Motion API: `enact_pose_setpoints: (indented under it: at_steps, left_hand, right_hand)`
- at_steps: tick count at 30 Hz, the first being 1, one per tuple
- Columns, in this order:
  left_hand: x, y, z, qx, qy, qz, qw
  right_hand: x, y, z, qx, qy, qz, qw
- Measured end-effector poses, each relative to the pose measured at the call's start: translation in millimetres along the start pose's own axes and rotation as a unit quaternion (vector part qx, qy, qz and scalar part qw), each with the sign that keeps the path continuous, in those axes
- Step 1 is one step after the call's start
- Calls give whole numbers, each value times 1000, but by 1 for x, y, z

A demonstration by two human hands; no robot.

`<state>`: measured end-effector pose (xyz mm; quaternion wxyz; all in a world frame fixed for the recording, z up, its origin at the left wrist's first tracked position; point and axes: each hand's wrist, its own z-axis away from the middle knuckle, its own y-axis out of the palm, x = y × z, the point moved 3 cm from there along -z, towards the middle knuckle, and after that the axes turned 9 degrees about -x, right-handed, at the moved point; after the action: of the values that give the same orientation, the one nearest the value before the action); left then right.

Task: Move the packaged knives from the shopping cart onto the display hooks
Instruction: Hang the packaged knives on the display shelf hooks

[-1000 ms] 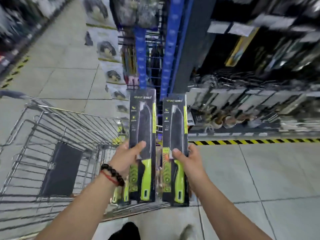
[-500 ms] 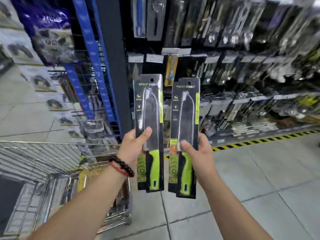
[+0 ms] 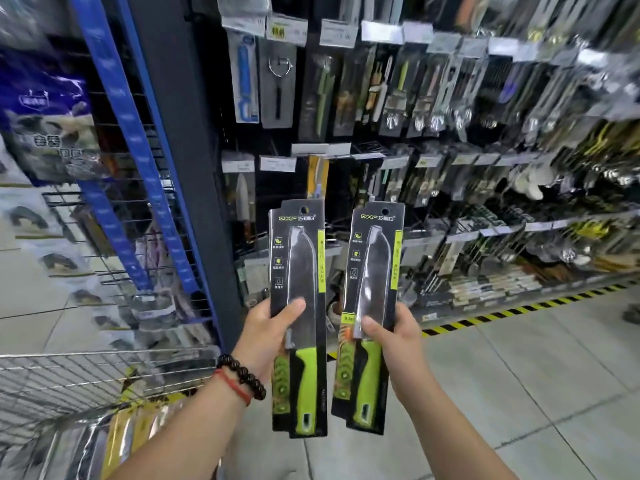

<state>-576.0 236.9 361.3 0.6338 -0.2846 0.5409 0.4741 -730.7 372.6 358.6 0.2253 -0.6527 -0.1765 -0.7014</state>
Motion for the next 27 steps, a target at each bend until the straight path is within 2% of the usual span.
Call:
enact_pose_setpoints:
  at_steps: [9,14,19,27]
  left_hand:
    - [9,3,-108,-21,-28,23,999]
    - [5,3,-150,-38,-9,10,999]
    - [2,5,-191,-105,15,-28,994]
    - [5,12,-241,-227,18,-100,968]
  right_hand:
    - [-6,58,-115,28,23,43,998]
    - [-11,90,-160,58,24,47,997]
    - [-17,112,-209,81,53,31,995]
    - [-37,134,-306,191,82,67,976]
